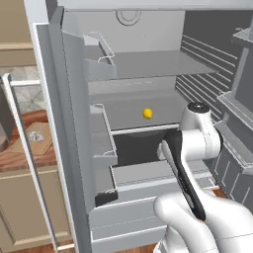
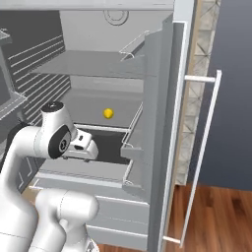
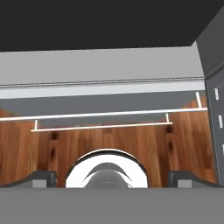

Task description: Retrieve a lemon from the fridge and place it on the cutting board with the fish.

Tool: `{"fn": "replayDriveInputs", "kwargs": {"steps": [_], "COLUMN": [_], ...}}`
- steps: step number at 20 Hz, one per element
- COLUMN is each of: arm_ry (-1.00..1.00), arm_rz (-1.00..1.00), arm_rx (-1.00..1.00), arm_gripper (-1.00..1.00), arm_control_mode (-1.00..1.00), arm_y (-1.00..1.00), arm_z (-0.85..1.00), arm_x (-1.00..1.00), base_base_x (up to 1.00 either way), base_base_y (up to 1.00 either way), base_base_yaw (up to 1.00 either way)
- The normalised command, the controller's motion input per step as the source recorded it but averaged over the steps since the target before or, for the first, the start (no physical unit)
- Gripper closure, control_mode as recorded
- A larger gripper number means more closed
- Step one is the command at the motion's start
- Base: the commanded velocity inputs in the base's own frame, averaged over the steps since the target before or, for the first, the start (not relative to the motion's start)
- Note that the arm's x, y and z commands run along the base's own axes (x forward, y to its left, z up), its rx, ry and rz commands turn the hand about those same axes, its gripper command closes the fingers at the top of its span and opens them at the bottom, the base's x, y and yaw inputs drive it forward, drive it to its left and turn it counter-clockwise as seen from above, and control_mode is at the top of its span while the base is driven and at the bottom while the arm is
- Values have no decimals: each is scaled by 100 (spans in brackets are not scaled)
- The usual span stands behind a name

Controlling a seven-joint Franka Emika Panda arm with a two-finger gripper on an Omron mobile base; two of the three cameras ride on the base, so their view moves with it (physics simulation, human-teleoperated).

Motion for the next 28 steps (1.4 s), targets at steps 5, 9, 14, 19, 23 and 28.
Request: {"fn": "replayDriveInputs", "kwargs": {"steps": [5, 9, 14, 19, 23, 28], "arm_ry": [0, 0, 0, -2, -16, -26], "arm_rz": [0, 0, 0, 0, 0, 0], "arm_rx": [0, 0, 0, 0, 0, 1], "arm_gripper": [-100, -100, -100, -100, -100, -100], "arm_control_mode": [100, 100, 100, -100, -100, -100], "arm_y": [0, 0, 0, 0, 0, 0], "arm_z": [0, 0, 0, 0, -1, 3], "arm_x": [0, 0, 0, 9, 7, 5], "base_base_x": [62, 41, 25, 15, 0, 0], "base_base_y": [-6, -6, -1, 0, 0, 0], "base_base_yaw": [0, 0, 0, 0, 0, 0]}}
